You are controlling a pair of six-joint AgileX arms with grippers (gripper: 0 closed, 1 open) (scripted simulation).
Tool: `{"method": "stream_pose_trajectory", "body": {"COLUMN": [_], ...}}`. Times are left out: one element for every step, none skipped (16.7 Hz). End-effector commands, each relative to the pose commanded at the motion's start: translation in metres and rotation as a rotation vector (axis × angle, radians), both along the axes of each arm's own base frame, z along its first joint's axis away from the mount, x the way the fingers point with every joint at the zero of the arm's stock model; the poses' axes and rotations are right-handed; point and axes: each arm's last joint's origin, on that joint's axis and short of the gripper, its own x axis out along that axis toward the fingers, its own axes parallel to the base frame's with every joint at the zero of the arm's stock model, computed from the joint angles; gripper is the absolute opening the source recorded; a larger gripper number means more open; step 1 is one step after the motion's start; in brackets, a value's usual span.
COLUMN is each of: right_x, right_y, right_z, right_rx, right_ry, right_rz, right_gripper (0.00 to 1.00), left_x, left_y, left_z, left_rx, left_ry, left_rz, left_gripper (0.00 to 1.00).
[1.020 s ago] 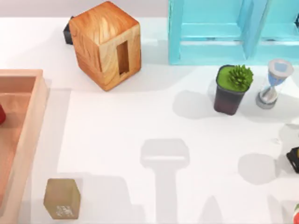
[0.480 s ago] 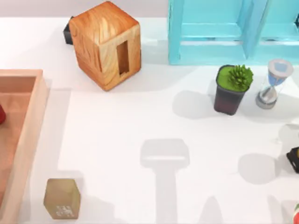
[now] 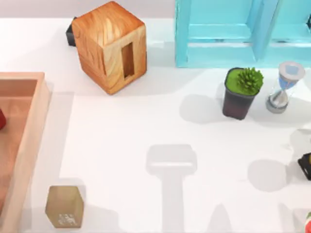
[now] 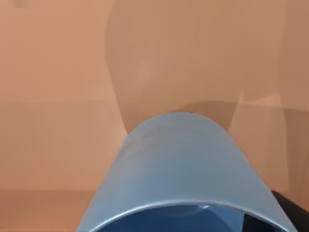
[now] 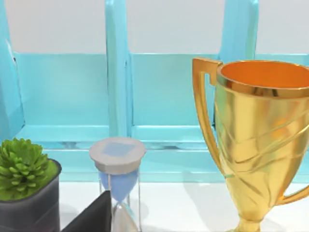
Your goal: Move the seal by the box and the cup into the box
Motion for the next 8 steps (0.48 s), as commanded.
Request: {"method": "stream_pose_trajectory", "body": {"right_x": [0.0, 0.0, 0.0, 0.0, 0.0, 0.0, 0.0, 0.0], "right_y": [0.0, 0.0, 0.0, 0.0, 0.0, 0.0, 0.0, 0.0], "right_z": [0.0, 0.0, 0.0, 0.0, 0.0, 0.0, 0.0, 0.0], "right_rx": [0.0, 0.0, 0.0, 0.0, 0.0, 0.0, 0.0, 0.0], "right_ry": [0.0, 0.0, 0.0, 0.0, 0.0, 0.0, 0.0, 0.0], "right_rz": [0.0, 0.0, 0.0, 0.0, 0.0, 0.0, 0.0, 0.0], "right_gripper": [1.0, 1.0, 1.0, 1.0, 1.0, 1.0, 1.0, 1.0], "left_x": [0.0, 0.0, 0.0, 0.0, 0.0, 0.0, 0.0, 0.0], "left_y": [0.0, 0.0, 0.0, 0.0, 0.0, 0.0, 0.0, 0.0], "left_z": [0.0, 0.0, 0.0, 0.0, 0.0, 0.0, 0.0, 0.0], "left_rx": [0.0, 0.0, 0.0, 0.0, 0.0, 0.0, 0.0, 0.0], "left_ry": [0.0, 0.0, 0.0, 0.0, 0.0, 0.0, 0.0, 0.0], "left_rz": [0.0, 0.0, 0.0, 0.0, 0.0, 0.0, 0.0, 0.0], "left_gripper": [0.3, 0.38, 0.45, 0.53, 0.6, 0.68, 0.75, 0.83]}}
